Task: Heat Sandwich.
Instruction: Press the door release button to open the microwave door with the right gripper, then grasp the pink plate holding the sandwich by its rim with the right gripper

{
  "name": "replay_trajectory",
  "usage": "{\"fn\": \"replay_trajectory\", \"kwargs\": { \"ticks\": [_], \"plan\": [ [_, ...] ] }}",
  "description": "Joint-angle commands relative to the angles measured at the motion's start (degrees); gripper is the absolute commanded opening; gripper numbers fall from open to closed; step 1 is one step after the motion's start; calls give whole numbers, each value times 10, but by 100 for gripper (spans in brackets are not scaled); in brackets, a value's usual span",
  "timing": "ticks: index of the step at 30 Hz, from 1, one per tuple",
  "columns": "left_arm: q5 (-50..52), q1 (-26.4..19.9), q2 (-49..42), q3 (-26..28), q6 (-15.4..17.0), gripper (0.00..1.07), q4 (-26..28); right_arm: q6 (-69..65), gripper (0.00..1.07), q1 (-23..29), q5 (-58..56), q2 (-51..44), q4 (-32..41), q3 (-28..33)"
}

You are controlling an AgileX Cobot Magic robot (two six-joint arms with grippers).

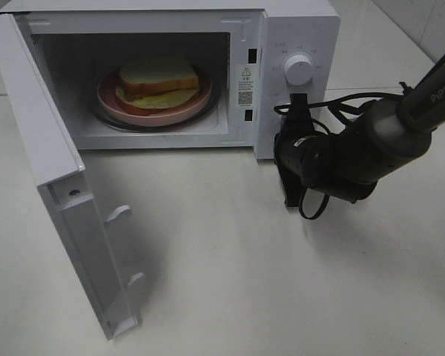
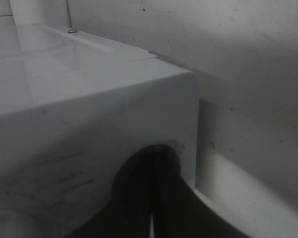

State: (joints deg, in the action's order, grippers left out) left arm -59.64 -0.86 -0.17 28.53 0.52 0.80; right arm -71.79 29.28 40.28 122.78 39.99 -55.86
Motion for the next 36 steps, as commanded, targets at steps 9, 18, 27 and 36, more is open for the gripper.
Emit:
{"fn": "replay_trajectory", "kwargs": {
  "ticks": [9,18,27,36],
  "plan": [
    [3,2,-13,-2,2,97,1,-28,0,2,127,-15,-81,-6],
    [3,2,-13,-2,2,97,1,-29,0,8,28,-56,-83,53],
    [3,2,-13,-2,2,97,1,-27,0,8,-54,-108,-132,123],
    [3,2,-13,-2,2,97,1,53,1,8,-116,-178,-143,166]
  ]
}}
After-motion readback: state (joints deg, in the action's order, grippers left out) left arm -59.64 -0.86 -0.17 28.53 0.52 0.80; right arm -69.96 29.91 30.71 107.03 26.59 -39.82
